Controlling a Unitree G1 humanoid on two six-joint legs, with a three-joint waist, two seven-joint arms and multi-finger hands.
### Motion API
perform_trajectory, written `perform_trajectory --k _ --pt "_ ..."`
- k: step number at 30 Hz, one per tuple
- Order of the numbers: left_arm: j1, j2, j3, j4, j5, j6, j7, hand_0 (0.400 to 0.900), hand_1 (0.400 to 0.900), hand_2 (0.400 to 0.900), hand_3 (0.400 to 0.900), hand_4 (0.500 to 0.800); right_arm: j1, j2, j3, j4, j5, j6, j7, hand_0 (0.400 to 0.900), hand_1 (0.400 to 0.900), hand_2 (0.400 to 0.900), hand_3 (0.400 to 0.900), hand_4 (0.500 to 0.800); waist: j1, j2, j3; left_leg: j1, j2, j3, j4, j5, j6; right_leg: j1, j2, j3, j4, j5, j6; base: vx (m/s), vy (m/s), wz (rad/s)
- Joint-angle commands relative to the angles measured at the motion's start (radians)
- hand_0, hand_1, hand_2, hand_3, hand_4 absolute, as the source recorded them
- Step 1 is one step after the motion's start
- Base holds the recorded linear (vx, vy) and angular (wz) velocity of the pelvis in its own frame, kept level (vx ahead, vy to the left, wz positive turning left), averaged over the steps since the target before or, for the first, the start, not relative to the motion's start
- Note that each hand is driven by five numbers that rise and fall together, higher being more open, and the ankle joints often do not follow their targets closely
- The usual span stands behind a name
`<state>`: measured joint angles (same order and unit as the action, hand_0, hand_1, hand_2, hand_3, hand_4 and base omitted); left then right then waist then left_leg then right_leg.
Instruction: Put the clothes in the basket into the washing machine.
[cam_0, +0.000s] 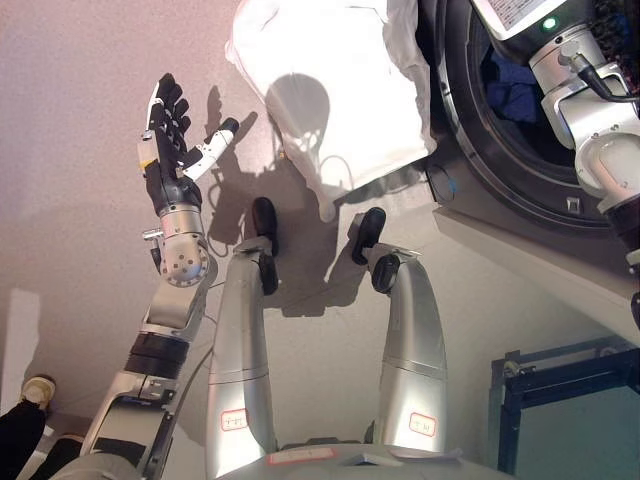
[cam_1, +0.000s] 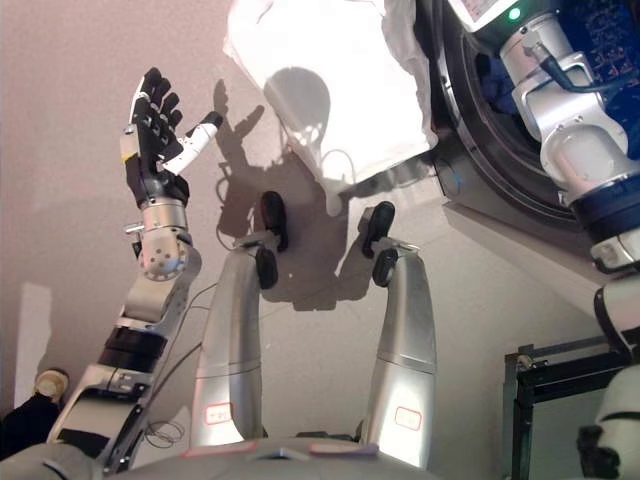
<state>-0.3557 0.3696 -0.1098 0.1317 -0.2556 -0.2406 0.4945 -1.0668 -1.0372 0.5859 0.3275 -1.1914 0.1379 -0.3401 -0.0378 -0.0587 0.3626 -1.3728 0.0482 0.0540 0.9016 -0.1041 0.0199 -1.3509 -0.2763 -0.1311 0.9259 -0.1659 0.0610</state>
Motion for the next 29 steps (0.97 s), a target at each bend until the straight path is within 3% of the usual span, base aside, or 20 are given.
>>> perform_trajectory --k 1,2,6,8,11,13,16,22,27,29 --pt "0.068 -0.025 0.072 -0.085 0.07 -0.054 0.017 0.9 0.9 0.9 0.9 0.8 0.062 -0.012 -0.135 -0.073 -0.015 0.048 -0.038 0.9 0.9 0.9 0.9 0.8 -0.022 0.021 -0.07 0.048 -0.006 -0.082 -0.046 -0.074 -0.05 0.004 0.034 -0.027 -0.028 -0.006 0.045 -0.01 0.01 -0.05" --pt "0.071 -0.024 0.069 -0.085 0.072 -0.052 0.016 0.9 0.9 0.9 0.9 0.8 0.098 -0.003 -0.172 -0.1 -0.011 0.042 -0.042 0.9 0.9 0.9 0.9 0.8 -0.021 0.018 -0.064 0.039 -0.007 -0.073 -0.051 -0.045 -0.041 -0.001 0.03 -0.034 -0.039 0.022 0.035 0.0 0.009 -0.05" --pt "0.081 -0.041 0.061 -0.079 0.077 -0.047 0.013 0.9 0.9 0.9 0.9 0.8 0.257 0.114 -0.303 -0.216 0.101 -0.039 -0.083 0.9 0.9 0.9 0.9 0.8 -0.026 0.021 -0.065 0.064 -0.001 -0.081 -0.06 -0.07 -0.047 0.027 0.04 -0.024 -0.036 -0.006 0.046 0.05 0.001 -0.03" --pt "0.075 -0.054 0.037 -0.062 0.072 -0.054 0.013 0.9 0.9 0.9 0.9 0.8 0.344 0.254 -0.353 -0.225 0.321 -0.125 -0.116 0.9 0.9 0.9 0.9 0.8 -0.025 0.019 -0.06 0.103 0.007 -0.076 -0.092 -0.061 -0.046 0.067 0.042 -0.028 -0.066 0.005 0.049 0.01 0.0 0.02" --pt "0.069 -0.083 -0.017 0.005 0.025 -0.057 -0.015 0.9 0.9 0.9 0.9 0.8 0.457 0.423 -0.358 -0.175 0.706 -0.249 -0.089 0.9 0.9 0.9 0.9 0.8 -0.023 0.011 -0.053 0.189 0.023 -0.064 -0.181 -0.008 -0.042 0.16 0.037 -0.049 -0.151 0.054 0.048 -0.06 -0.003 0.09" --pt "0.076 -0.094 -0.034 0.054 -0.03 -0.071 -0.04 0.9 0.9 0.9 0.9 0.8 0.51 0.477 -0.361 -0.117 0.86 -0.293 -0.084 0.9 0.9 0.9 0.9 0.8 -0.02 0.007 -0.051 0.272 0.028 -0.056 -0.249 0.006 -0.043 0.237 0.038 -0.058 -0.202 0.071 0.054 0.09 -0.011 0.03" --pt "0.081 -0.123 -0.05 0.165 -0.113 -0.073 -0.077 0.9 0.9 0.9 0.9 0.8 0.595 0.643 -0.386 -0.002 1.198 -0.367 -0.013 0.9 0.9 0.9 0.9 0.8 -0.018 -0.001 -0.038 0.435 0.035 -0.041 -0.346 0.026 -0.05 0.383 0.036 -0.065 -0.294 0.097 0.066 0.14 0.007 -0.04" --pt "0.093 -0.163 -0.046 0.414 -0.209 -0.062 -0.191 0.9 0.9 0.9 0.9 0.8 0.671 0.825 -0.443 0.247 1.508 -0.417 0.058 0.9 0.9 0.9 0.9 0.8 -0.016 -0.006 -0.017 0.792 0.039 -0.002 -0.523 0.042 -0.071 0.74 0.049 -0.101 -0.511 0.143 0.091 0.22 0.019 -0.06" --pt "0.127 -0.197 -0.033 0.571 -0.24 -0.051 -0.281 0.9 0.9 0.9 0.9 0.8 0.744 0.859 -0.455 0.405 1.552 -0.406 0.113 0.9 0.9 0.9 0.9 0.8 -0.017 0.006 -0.051 1.04 0.026 0.031 -0.678 0.083 -0.088 0.99 0.073 -0.119 -0.69 0.188 0.109 0.21 0.033 -0.08" --pt "0.141 -0.203 -0.027 0.655 -0.209 -0.042 -0.302 0.9 0.9 0.9 0.9 0.8 0.775 0.875 -0.461 0.477 1.58 -0.402 0.146 0.9 0.9 0.9 0.9 0.8 -0.019 0.011 -0.08 1.131 0.015 0.045 -0.755 0.103 -0.098 1.081 0.09 -0.122 -0.77 0.211 0.119 0.18 0.027 -0.1"
